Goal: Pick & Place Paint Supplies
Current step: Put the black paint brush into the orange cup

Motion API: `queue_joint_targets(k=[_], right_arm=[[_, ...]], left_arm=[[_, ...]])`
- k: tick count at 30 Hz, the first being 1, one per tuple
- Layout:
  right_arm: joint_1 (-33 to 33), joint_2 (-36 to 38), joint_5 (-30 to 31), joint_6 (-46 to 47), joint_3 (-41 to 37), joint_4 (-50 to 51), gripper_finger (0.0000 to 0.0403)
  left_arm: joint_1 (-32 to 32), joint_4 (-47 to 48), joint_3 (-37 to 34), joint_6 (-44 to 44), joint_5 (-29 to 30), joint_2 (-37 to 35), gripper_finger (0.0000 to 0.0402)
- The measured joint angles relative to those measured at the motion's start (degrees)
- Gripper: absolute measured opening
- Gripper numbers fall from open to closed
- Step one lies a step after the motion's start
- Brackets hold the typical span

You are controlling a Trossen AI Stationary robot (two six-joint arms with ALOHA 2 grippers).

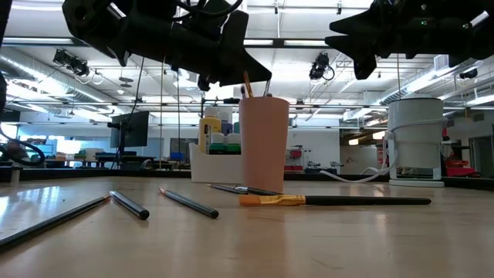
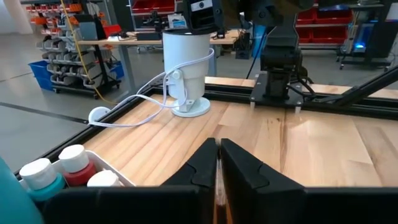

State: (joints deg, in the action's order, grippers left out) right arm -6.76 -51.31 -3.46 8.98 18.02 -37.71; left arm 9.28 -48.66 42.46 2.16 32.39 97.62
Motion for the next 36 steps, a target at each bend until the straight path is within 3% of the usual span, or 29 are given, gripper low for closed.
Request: queue_joint_targets(k=[6,10,17,22,26,29,36], right_arm=[[-0.01,0.02,0.00,-0.95,0.00,0.00,0.0158],[0.00,0.00,0.00,-0.95,0.00,0.00,0.0158],[-0.02,0.00,0.00,-0.95,0.00,0.00,0.0158],[0.00,0.00,0.00,-0.95,0.00,0.00,0.0158],[-0.01,0.01,0.00,-0.95,-0.02,0.00,0.0158],[-0.01,0.01,0.00,-0.95,-0.02,0.00,0.0158],[0.00,0.00,0.00,-0.95,-0.02,0.02,0.0158]], left_arm=[[0.00,-0.07,0.00,-1.60,0.37,0.00,0.0060],[0.44,-0.11,0.00,-5.68,3.58,-0.50,0.0077],[3.99,-0.07,0.02,-12.75,4.54,-7.83,0.0095],[7.22,6.35,0.07,-14.59,6.55,-15.21,0.0103],[9.39,14.73,0.07,-10.29,6.59,-19.18,0.0114],[10.64,19.19,0.07,-5.15,3.78,-19.78,0.0127],[11.72,27.36,-0.04,8.50,-11.36,-18.66,0.0159]])
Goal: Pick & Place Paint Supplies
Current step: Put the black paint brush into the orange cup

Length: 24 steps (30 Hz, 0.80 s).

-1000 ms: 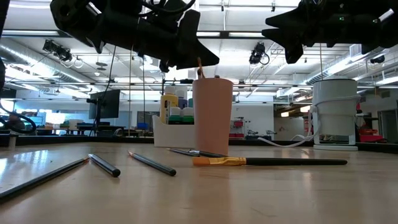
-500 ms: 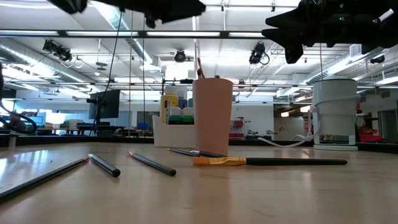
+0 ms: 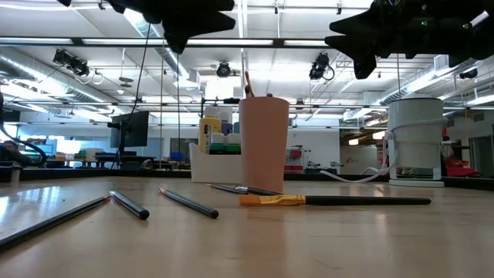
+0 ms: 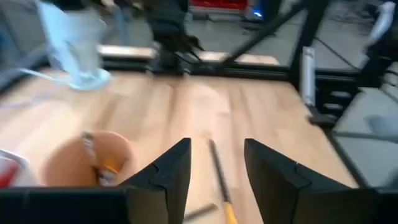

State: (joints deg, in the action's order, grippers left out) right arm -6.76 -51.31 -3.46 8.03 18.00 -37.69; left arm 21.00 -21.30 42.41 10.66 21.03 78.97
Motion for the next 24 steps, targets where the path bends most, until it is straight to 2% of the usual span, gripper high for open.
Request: queue_joint_targets(k=[4,12,19,24], right_arm=[[0.00,0.00,0.00,0.00,-0.02,-0.03,0.0158],[0.00,-0.02,0.00,1.45,-0.06,0.69,0.0158],[0.04,-0.11,0.00,3.64,-0.04,2.93,0.0158],[0.24,-0.78,0.00,5.12,0.00,4.27,0.0158]], left_arm=[[0.26,2.79,-0.05,4.87,-1.15,2.12,0.0165],[1.04,-0.54,0.00,6.74,-2.70,10.52,0.0163],[2.62,-6.17,-0.03,8.45,-2.60,18.53,0.0163],[4.07,-15.01,0.39,6.01,-2.83,25.77,0.0162]])
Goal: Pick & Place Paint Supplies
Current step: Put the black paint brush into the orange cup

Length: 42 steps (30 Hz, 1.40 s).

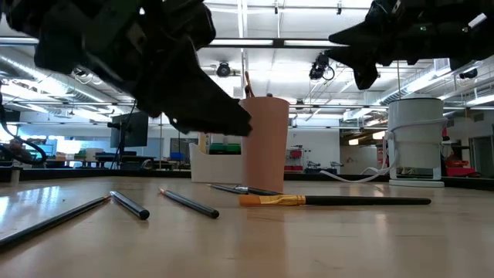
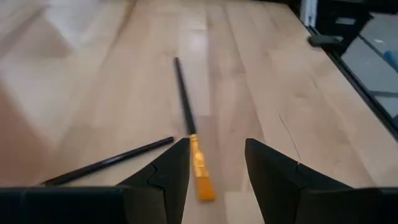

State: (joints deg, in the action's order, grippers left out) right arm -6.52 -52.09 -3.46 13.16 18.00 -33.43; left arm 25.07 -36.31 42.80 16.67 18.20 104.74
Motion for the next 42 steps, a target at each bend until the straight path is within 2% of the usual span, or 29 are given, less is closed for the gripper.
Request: queue_joint_targets(k=[4,8,20,42], right_arm=[[0.00,-0.82,0.00,0.48,0.03,0.59,0.0158],[0.00,-1.88,-0.02,-0.29,-0.02,0.23,0.0158],[0.02,-3.79,0.02,-0.16,0.00,-1.16,0.0158],[0.02,-3.84,0.01,-0.16,0.00,-1.32,0.0158]], left_arm=[[0.71,-3.97,0.95,-1.90,0.30,4.55,0.0162],[0.56,-4.05,2.30,0.08,-1.13,6.81,0.0162],[-1.89,1.69,2.69,9.97,-4.27,6.96,0.0162],[-2.90,2.02,2.89,3.67,-5.01,7.92,0.0162]])
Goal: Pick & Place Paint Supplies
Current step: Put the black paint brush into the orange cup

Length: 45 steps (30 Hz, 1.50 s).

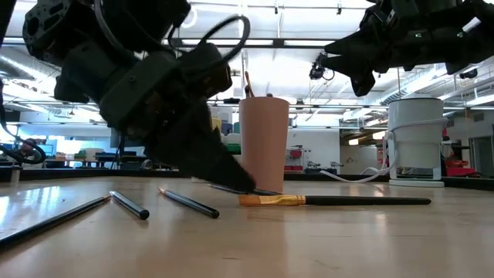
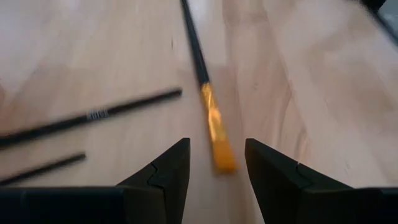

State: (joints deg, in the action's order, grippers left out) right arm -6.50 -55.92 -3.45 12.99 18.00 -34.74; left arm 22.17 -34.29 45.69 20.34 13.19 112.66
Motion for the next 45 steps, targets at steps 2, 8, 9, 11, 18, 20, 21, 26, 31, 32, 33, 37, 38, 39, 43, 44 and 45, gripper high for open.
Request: queue_joint_targets(k=[2,8,9,11,18,20,21,26,31,32,33,37,38,39,43,44,45], right_arm=[[0.00,0.00,-0.01,0.02,0.00,0.00,0.0158],[0.00,-0.04,-0.01,0.02,0.02,-0.46,0.0158],[0.00,-0.04,-0.01,0.00,0.00,-0.68,0.0158],[0.00,-0.04,-0.01,0.02,0.02,-0.43,0.0158],[0.00,-0.04,-0.02,0.01,0.02,-0.38,0.0158],[0.00,-0.04,-0.01,0.02,0.02,-0.40,0.0158],[0.00,-0.04,-0.03,0.02,0.02,-0.33,0.0158],[0.00,-0.04,-0.02,0.02,0.02,-0.31,0.0158],[0.00,-0.04,-0.03,0.00,0.02,-0.41,0.0158],[0.00,-0.04,-0.03,0.01,0.02,-0.37,0.0158],[0.00,-0.04,-0.01,0.02,0.02,-0.39,0.0158],[0.00,-0.04,-0.01,0.01,0.02,-0.39,0.0158],[0.00,-0.04,-0.02,0.00,0.02,-0.39,0.0158],[0.00,-0.04,-0.02,0.00,0.02,-0.39,0.0158],[0.00,-0.04,-0.02,0.00,0.02,-0.64,0.0158],[0.00,-0.04,-0.03,0.00,0.02,-0.72,0.0158],[0.00,-0.04,-0.02,0.00,0.02,-0.77,0.0158]], left_arm=[[0.00,0.68,0.24,0.04,-0.51,0.74,0.0162],[0.00,0.40,2.76,-3.23,-0.91,3.17,0.0161],[0.00,0.67,2.97,-3.23,-1.33,3.17,0.0157],[-0.02,2.18,3.47,-3.24,-1.86,3.34,0.0141],[0.00,5.36,3.55,-2.77,-0.99,3.18,0.0021],[0.16,6.28,3.50,-3.47,-0.84,2.38,0.0012],[0.41,6.51,3.50,-4.31,-0.06,2.07,0.0013],[2.00,12.87,3.04,-9.66,3.90,-2.96,0.0009],[4.27,19.42,3.18,-14.62,9.26,-10.97,0.0008],[4.79,20.55,3.15,-15.93,10.27,-12.46,0.0008],[5.37,21.21,3.17,-16.95,11.06,-14.20,0.0008],[7.80,30.43,6.41,-20.77,17.31,-20.20,0.0007],[8.32,34.03,8.18,-22.03,19.64,-20.92,0.0007],[8.88,37.45,10.26,-24.05,21.99,-21.30,0.0007],[10.13,52.93,19.26,-33.53,29.96,-21.59,0.0007],[10.07,55.66,21.06,-34.93,30.60,-21.59,0.0007],[9.84,58.11,22.81,-36.15,30.94,-21.59,0.0007]])
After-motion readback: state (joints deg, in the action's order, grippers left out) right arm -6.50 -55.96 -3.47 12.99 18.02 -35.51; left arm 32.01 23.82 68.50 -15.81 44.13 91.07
